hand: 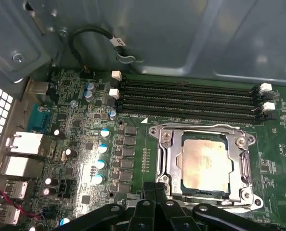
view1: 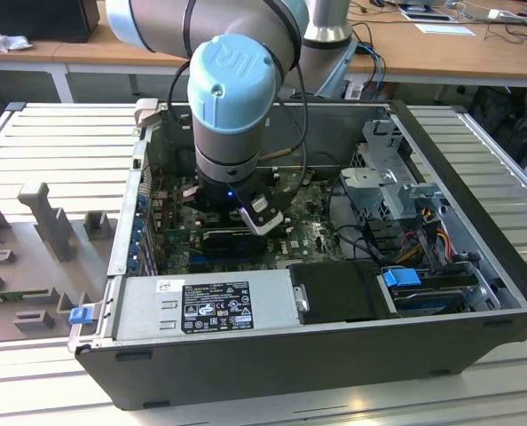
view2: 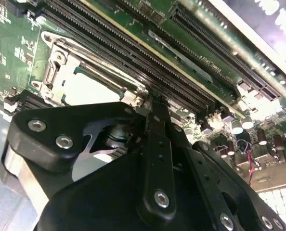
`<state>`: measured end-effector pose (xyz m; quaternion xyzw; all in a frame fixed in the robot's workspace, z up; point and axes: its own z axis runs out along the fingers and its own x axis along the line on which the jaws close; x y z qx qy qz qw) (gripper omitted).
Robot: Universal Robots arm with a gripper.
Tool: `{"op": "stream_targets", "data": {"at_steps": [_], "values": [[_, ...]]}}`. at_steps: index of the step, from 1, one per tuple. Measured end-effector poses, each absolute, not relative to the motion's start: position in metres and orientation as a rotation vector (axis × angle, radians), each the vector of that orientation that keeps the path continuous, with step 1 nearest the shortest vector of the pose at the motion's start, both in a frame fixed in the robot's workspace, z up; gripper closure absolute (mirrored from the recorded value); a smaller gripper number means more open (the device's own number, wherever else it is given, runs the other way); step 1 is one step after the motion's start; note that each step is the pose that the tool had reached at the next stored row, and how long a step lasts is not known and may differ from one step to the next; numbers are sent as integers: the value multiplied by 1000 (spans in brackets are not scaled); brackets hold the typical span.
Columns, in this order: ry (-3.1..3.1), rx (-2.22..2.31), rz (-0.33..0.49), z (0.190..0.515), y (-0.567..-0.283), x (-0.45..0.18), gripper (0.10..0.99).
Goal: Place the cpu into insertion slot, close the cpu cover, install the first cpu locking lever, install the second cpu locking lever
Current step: 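Install the second cpu locking lever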
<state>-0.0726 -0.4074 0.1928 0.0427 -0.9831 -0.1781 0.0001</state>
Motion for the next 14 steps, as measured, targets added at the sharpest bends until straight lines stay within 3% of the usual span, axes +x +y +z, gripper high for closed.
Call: {"op": "stream_targets", "data": {"at_steps": [10, 14], "values": [[-3086, 133, -563, 236, -407, -73, 980], [-3086, 134, -564, 238, -407, -73, 980]]}}
